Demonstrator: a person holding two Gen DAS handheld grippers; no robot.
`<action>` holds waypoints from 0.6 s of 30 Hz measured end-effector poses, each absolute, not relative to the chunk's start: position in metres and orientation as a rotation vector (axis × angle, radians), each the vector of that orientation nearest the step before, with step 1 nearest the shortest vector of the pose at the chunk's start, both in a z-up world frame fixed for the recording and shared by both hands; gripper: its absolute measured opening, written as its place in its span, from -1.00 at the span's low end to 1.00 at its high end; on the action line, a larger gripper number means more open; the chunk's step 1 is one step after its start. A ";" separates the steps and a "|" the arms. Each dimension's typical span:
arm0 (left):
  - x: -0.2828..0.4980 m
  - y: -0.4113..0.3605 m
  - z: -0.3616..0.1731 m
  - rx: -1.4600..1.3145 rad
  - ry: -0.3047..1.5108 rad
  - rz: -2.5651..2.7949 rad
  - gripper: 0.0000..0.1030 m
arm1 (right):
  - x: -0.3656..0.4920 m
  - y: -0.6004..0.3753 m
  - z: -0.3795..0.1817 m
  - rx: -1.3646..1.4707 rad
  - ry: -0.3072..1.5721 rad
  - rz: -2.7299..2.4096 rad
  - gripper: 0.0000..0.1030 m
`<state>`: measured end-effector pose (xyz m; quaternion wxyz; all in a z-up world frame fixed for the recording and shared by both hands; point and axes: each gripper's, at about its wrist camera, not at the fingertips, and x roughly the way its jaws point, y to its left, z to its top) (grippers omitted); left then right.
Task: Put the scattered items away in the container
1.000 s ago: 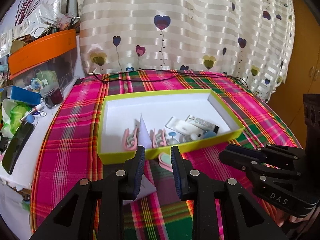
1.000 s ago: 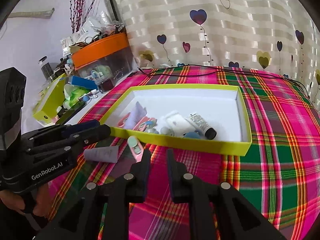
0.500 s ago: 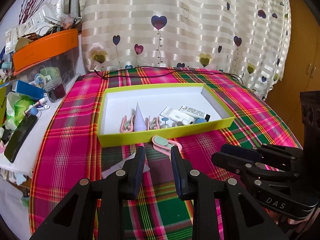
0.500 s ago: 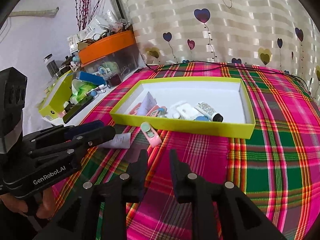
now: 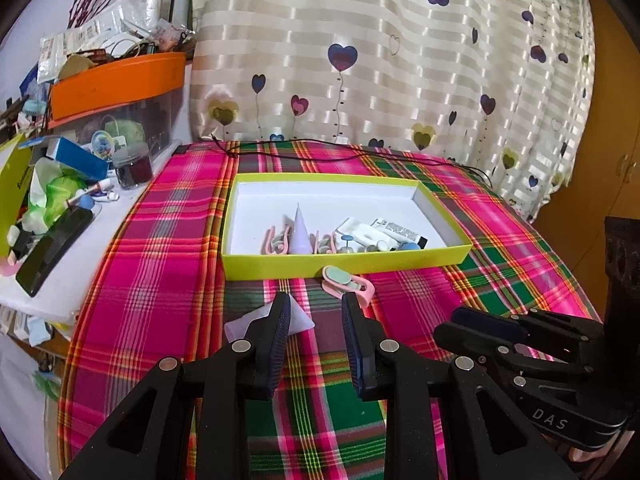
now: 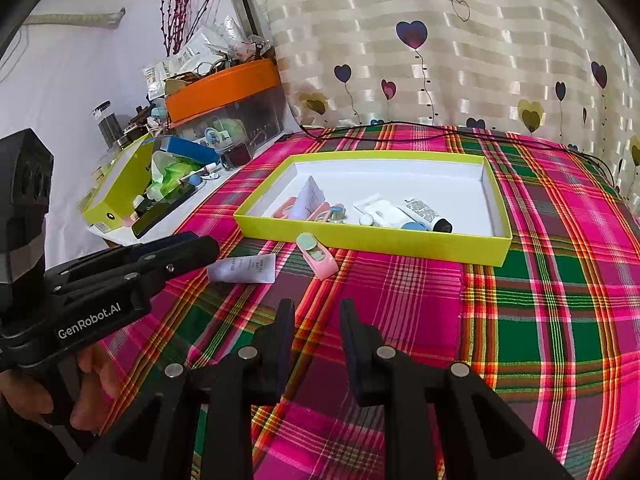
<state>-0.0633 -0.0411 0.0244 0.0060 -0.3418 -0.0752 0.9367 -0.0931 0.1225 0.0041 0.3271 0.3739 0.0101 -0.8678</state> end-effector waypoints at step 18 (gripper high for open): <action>-0.045 -0.035 0.018 -1.087 -0.152 2.940 -0.47 | -0.081 0.117 0.010 0.965 0.056 -2.279 -0.50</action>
